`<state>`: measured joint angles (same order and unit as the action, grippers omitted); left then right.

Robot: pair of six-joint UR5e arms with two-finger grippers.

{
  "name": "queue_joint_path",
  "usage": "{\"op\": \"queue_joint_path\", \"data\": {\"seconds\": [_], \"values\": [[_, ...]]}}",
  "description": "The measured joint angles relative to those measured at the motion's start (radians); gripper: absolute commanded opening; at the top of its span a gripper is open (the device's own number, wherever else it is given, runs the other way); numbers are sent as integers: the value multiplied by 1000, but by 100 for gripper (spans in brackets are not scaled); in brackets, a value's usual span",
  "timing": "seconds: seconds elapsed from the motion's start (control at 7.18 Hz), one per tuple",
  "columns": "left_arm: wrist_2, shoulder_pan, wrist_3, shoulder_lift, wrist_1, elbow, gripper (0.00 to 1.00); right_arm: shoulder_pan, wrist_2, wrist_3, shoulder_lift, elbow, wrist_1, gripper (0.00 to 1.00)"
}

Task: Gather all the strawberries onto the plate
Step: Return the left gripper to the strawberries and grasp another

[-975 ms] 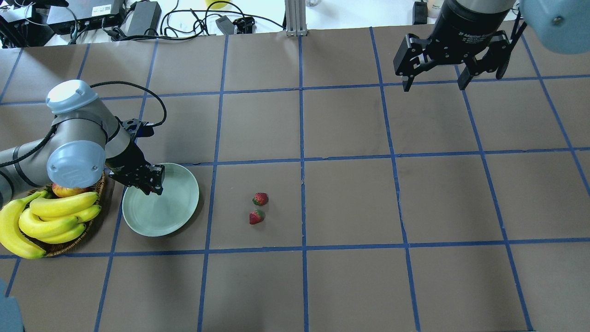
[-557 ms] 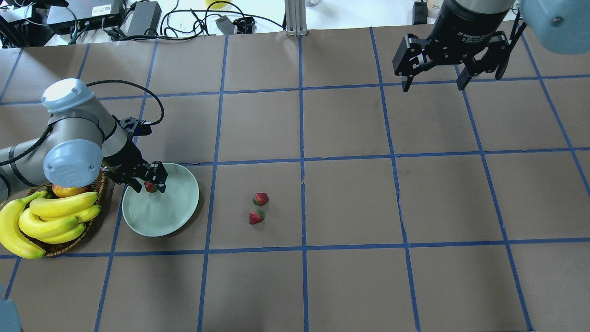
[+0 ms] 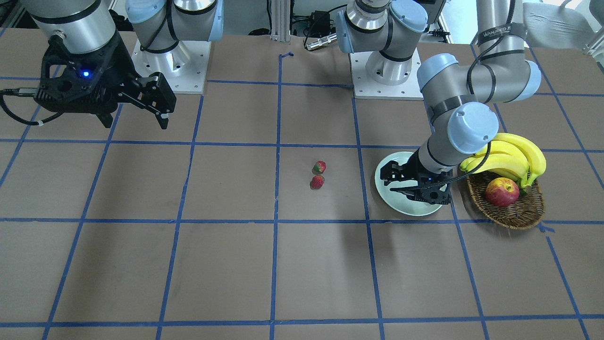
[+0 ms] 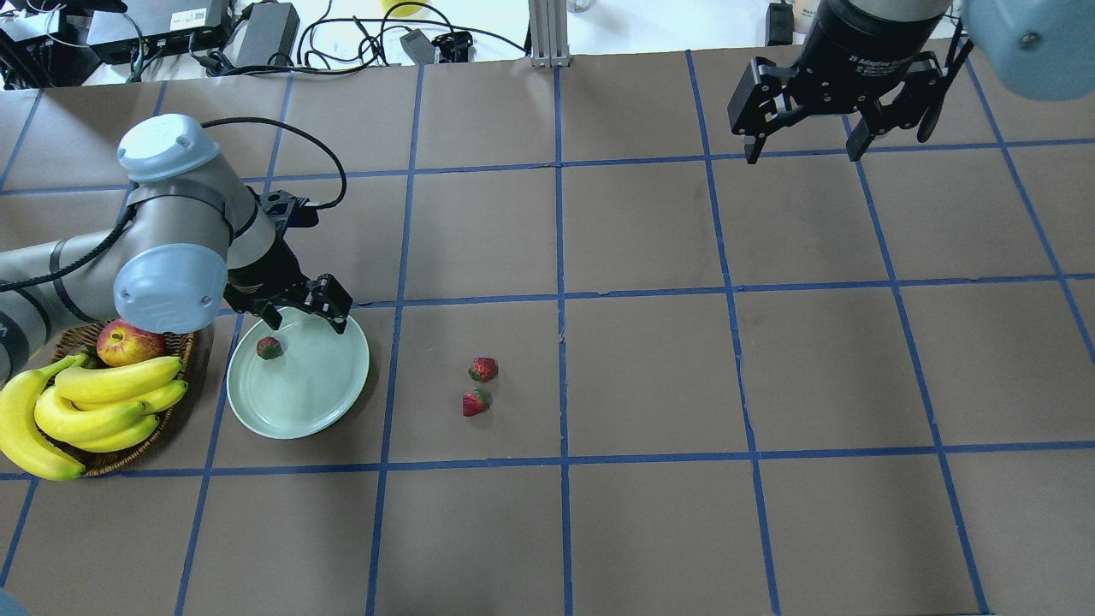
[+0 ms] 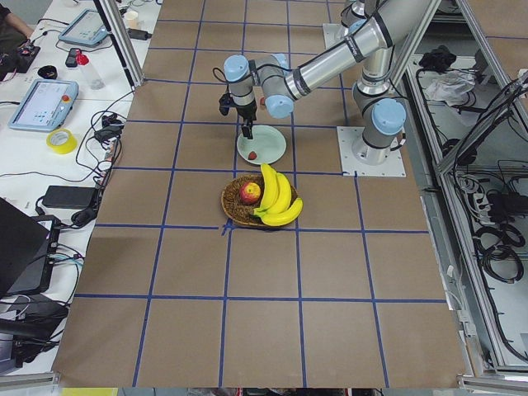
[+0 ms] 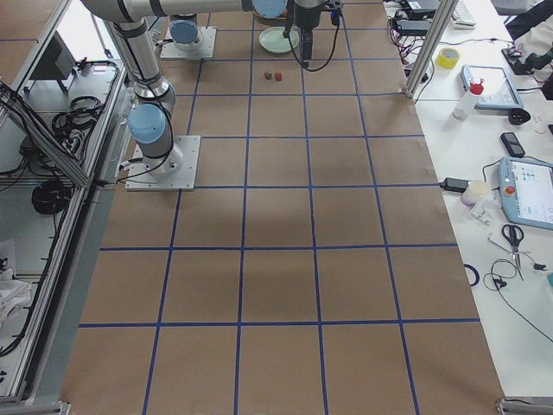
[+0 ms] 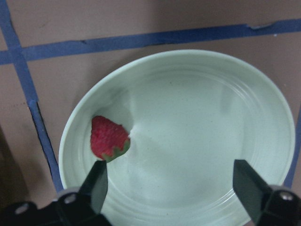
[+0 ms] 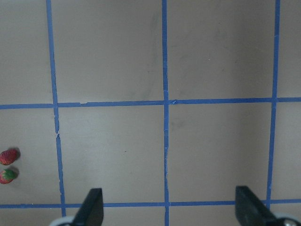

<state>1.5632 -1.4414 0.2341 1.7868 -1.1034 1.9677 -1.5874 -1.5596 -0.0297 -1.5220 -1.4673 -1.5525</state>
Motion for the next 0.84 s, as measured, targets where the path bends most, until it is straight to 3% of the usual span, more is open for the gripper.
{"op": "queue_joint_path", "data": {"seconds": [0.42,0.84], "values": [[-33,-193,-222,14,23,-4,100,0,1,0,5,-1,-25,100],[-159,-254,-281,48,77,1,99,1,1,-1,5,0,-26,100]]}}
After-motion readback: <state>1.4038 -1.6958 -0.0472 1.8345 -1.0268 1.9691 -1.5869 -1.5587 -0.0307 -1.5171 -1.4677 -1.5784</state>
